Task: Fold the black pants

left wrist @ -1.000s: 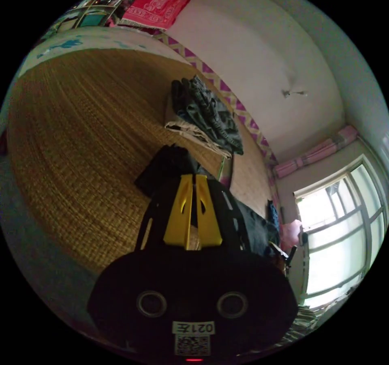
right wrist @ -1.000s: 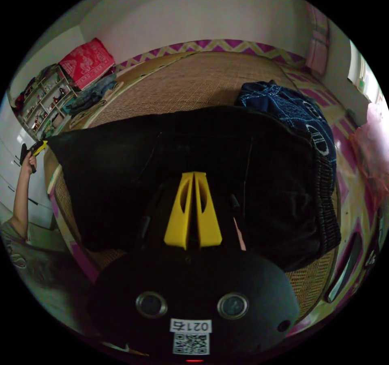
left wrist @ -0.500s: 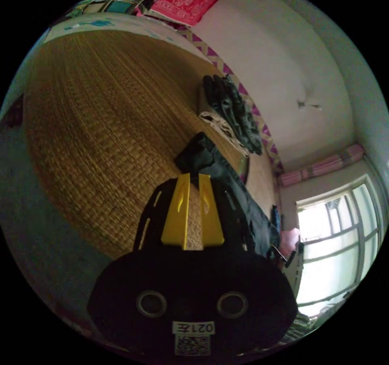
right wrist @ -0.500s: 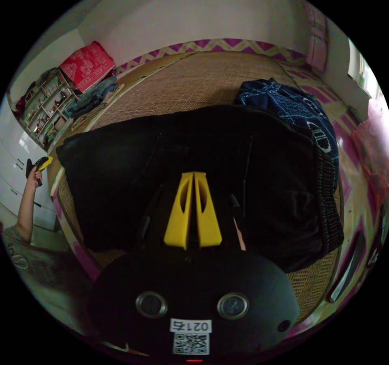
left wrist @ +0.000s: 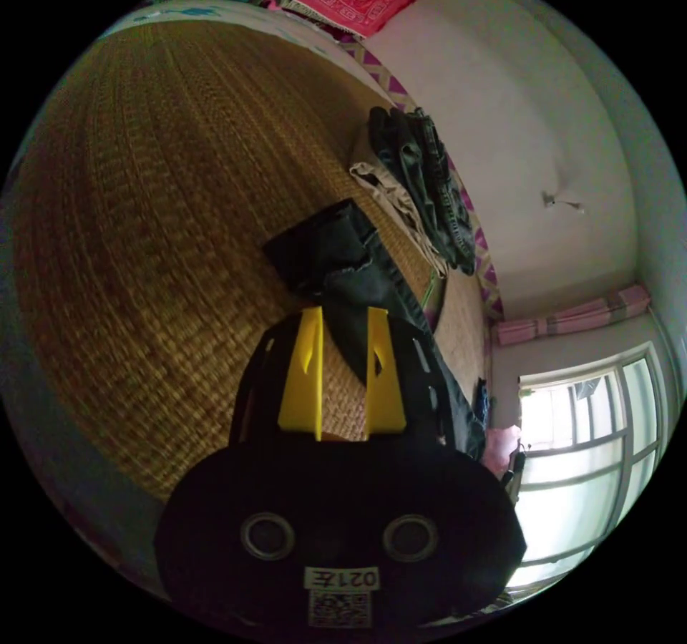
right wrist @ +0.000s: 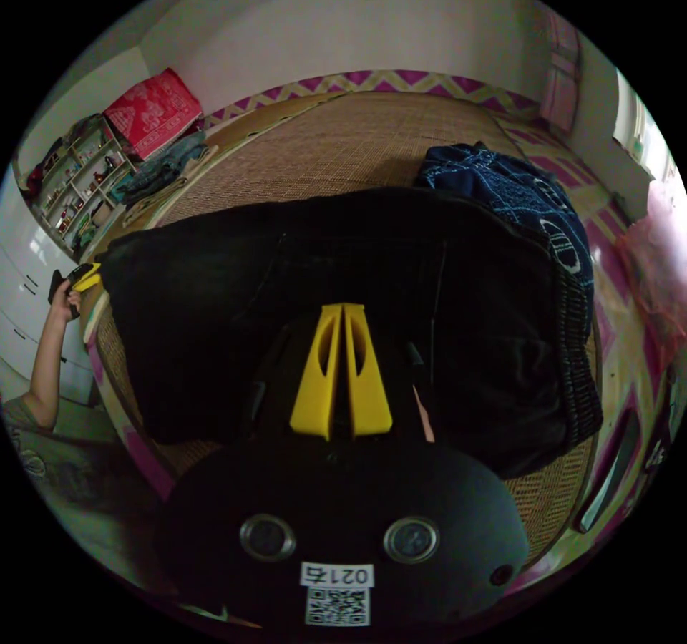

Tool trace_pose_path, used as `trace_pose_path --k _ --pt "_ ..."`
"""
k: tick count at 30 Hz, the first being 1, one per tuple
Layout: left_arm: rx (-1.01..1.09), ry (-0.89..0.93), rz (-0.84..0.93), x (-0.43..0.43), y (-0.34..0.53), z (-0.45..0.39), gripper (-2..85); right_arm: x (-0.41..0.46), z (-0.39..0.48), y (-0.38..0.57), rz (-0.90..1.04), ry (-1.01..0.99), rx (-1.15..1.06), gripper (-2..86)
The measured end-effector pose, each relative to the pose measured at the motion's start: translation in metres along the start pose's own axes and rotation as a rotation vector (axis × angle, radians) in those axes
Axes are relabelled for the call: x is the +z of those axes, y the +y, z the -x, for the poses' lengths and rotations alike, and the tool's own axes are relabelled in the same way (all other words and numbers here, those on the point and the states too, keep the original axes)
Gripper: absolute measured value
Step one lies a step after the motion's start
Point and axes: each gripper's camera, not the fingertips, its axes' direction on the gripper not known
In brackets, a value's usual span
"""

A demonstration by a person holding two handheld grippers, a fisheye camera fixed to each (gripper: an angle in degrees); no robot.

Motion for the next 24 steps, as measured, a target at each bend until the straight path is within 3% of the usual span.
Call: trace_pose_path --k 3,7,11,18,24 --pt "-0.06 0.042 -0.034 0.012 0.017 0.015 4.6 -0.007 -0.004 0.002 0.0 0.014 -0.006 -0.9" --pt "-0.092 0.296 -0.129 0.021 0.058 0.039 -0.4 -0.019 -0.017 0.005 0.001 -0.006 0.005 -0.9" --pt "0.048 0.257 -0.171 0.016 0.103 0.009 -0.8 -0.031 -0.031 0.007 0.002 -0.037 0.021 -0.8" --pt "0.624 0.029 -0.263 0.022 0.264 -0.167 -0.9 -0.094 -0.045 0.027 -0.09 -0.105 0.013 -0.6" --pt "1.048 -0.1 -0.158 0.156 0.463 -0.29 -0.9 -0.168 -0.055 0.089 -0.25 -0.207 0.036 -0.6"
